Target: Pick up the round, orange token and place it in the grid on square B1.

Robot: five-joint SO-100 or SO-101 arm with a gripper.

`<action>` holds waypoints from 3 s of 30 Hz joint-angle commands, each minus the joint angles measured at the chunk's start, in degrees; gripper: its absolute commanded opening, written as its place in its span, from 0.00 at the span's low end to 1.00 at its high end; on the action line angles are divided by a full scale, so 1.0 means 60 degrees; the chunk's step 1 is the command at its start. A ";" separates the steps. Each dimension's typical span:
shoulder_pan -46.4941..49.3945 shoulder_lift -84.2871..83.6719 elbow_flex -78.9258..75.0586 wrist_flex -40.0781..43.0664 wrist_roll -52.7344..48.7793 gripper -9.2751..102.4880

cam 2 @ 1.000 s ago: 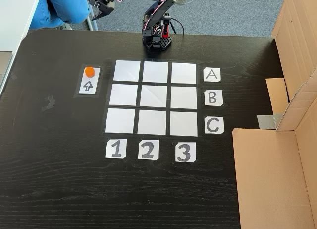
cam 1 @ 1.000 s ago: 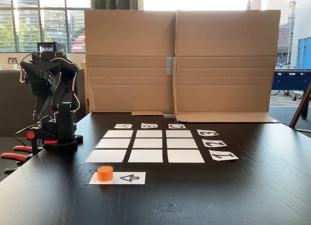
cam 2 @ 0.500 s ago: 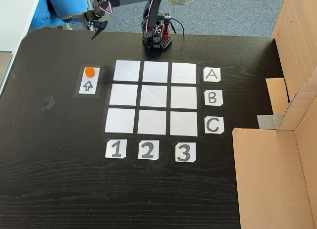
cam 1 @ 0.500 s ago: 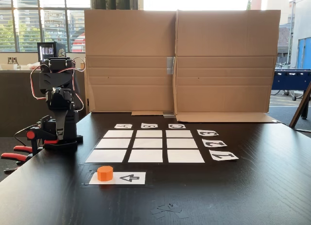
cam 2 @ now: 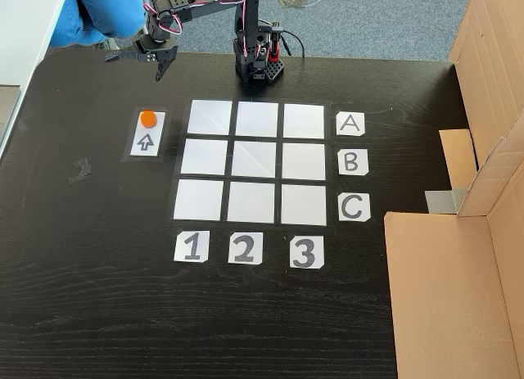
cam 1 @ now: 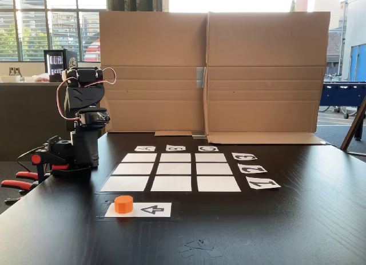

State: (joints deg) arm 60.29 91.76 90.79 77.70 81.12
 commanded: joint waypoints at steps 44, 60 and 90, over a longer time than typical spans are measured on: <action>-0.1143 -0.4878 -0.3193 -0.0073 0.0029 0.82; -0.1113 -0.5347 -0.3486 -0.0337 -0.1011 0.20; 0.0234 -0.0703 -0.1611 -0.0410 -0.4248 0.09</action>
State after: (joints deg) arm 63.19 81.56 79.80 75.67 58.80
